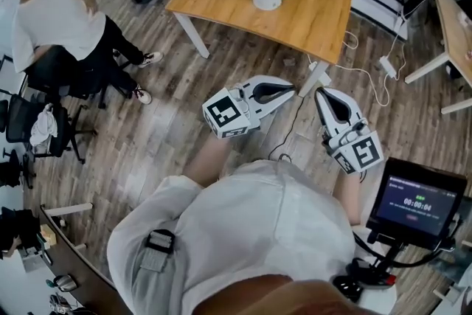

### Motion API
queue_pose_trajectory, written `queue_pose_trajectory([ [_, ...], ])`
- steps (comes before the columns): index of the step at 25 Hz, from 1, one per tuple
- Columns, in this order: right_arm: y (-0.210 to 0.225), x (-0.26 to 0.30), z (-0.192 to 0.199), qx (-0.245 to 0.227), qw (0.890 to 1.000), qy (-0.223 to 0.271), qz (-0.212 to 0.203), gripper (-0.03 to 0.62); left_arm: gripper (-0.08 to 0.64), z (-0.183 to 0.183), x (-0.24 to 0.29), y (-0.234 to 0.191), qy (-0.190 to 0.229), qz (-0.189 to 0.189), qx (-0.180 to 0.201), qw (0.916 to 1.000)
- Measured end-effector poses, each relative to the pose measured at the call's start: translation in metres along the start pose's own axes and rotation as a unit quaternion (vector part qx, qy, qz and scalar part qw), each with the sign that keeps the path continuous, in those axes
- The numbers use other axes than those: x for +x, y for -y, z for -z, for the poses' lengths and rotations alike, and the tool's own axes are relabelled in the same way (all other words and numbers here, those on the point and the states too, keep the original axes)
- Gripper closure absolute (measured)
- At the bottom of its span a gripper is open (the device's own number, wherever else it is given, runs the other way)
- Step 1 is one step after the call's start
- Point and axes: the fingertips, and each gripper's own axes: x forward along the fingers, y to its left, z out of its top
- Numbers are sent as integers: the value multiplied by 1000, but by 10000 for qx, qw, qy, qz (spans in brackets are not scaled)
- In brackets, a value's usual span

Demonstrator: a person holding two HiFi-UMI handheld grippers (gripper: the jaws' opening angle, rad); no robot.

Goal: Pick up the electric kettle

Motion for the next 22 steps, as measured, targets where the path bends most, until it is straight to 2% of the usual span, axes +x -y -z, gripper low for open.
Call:
queue_pose_trajectory([
  [4, 31, 0, 2, 32, 9999, -15, -134, 583, 551, 1, 27, -14, -2, -62, 40, 10000],
  [11, 37, -5, -1, 8, 9996, 41, -276, 583, 551, 0, 34, -12, 2, -230, 24, 9997],
  [16, 68, -3, 2, 66, 9991, 49, -413, 583, 551, 1, 60, -30, -41, -333, 5, 9994],
  [22, 68, -9, 10, 85, 9982, 69, -589, 583, 551, 6, 61, -25, -25, -513, 29, 9987],
])
